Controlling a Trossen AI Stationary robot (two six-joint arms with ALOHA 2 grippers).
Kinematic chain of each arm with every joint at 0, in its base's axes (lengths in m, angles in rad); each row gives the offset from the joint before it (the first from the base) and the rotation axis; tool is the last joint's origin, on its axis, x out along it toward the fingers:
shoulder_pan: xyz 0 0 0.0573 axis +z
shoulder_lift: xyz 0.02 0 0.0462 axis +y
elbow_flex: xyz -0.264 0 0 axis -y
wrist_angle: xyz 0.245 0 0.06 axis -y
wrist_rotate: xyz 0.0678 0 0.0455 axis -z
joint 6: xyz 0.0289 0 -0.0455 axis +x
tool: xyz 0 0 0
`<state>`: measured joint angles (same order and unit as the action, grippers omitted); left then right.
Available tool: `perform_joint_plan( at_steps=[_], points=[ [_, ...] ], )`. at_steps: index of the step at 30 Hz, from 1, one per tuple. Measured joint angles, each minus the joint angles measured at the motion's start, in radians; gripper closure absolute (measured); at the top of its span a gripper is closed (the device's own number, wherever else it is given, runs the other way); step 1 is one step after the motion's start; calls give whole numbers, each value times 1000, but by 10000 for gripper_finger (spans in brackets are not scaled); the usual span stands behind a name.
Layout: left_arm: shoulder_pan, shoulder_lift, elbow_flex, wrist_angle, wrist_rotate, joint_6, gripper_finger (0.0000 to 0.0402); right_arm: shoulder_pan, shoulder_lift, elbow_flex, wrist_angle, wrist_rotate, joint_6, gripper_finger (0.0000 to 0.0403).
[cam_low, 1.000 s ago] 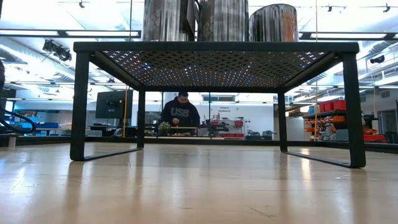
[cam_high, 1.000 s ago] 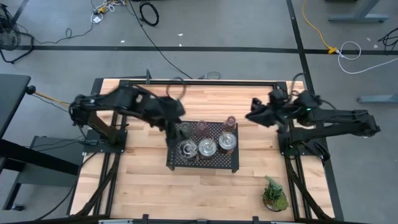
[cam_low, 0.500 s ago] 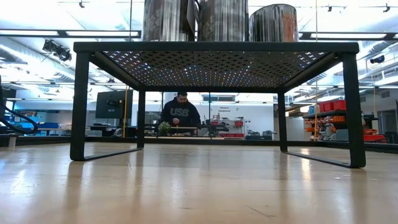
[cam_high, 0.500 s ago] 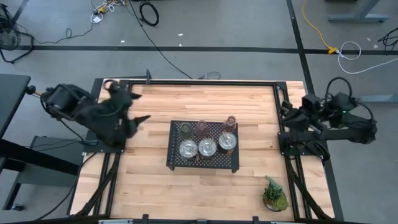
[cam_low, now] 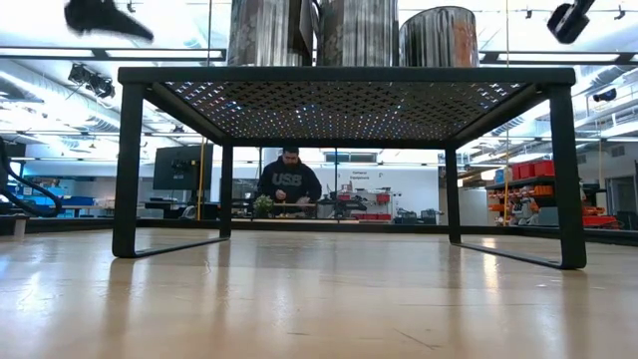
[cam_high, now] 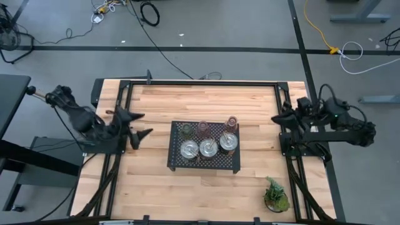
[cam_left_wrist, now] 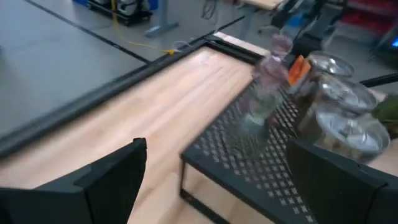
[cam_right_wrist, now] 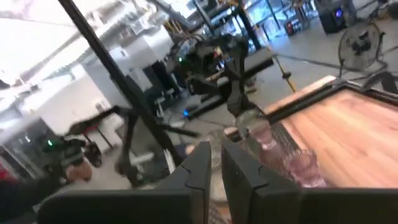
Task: Pick & Place candle stick holders
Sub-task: Return to Home Position
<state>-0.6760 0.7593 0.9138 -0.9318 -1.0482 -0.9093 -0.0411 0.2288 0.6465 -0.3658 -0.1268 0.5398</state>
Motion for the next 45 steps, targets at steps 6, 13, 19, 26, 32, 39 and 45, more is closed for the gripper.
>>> perform_joint_plan(
  at_steps=[6, 13, 19, 26, 32, 39, 45],
  points=[
    [-42, -107, -332, 446, -5, 46, 16, 0, -27, -102, -77, 85, 9, 362],
    [-52, -119, -577, 655, -1, -105, 16, 0, -41, -240, -268, 331, 128, 349],
    [-58, -119, -750, 829, 59, -249, 16, 0, -41, -384, -197, 325, 233, 341],
    [-58, -119, -776, 826, 184, -283, 16, 0, -27, -476, -159, 150, 211, 344],
    [-58, -119, -776, 827, 339, -284, 16, 0, -23, -474, -141, 109, 189, 344],
    [-58, -119, -776, 828, 421, -283, 16, 0, -23, -474, -88, 110, 185, 344],
    [-58, -119, -776, 828, 424, -283, 16, 0, -23, -474, -78, 110, 185, 344]
  ],
)
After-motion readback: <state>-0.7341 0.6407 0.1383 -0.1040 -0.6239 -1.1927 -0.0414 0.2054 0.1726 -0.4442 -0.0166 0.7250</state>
